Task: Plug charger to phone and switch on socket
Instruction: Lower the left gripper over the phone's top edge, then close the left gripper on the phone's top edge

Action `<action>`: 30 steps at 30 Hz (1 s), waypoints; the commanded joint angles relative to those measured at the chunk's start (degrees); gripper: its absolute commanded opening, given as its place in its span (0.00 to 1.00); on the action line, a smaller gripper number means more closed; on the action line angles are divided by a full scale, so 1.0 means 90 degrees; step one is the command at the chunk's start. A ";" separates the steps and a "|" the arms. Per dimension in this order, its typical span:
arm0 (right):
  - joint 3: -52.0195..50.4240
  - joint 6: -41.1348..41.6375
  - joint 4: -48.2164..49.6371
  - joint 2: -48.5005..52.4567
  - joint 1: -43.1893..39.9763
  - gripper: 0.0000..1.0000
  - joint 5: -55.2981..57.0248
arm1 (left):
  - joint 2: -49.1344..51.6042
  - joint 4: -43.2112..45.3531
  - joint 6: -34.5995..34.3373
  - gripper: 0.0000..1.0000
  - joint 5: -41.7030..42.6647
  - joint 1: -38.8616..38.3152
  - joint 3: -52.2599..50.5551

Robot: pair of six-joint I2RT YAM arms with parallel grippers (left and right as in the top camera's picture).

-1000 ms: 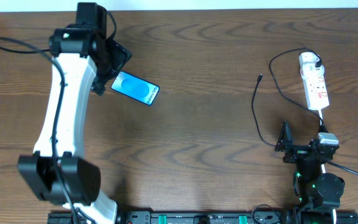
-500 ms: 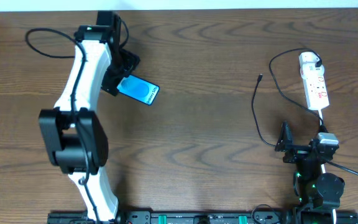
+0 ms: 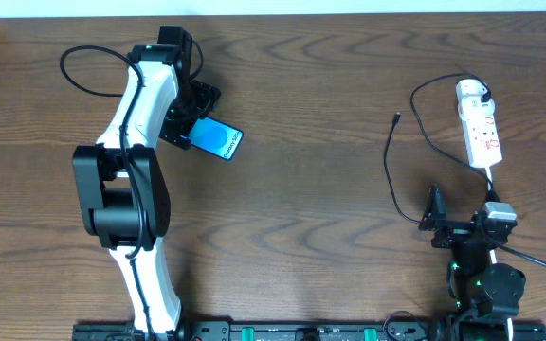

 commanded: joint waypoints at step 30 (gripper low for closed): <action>-0.0029 -0.0058 0.0000 -0.0051 0.0049 0.99 0.0005 | 0.0678 0.0707 0.0131 0.98 -0.0085 -0.0019 0.0063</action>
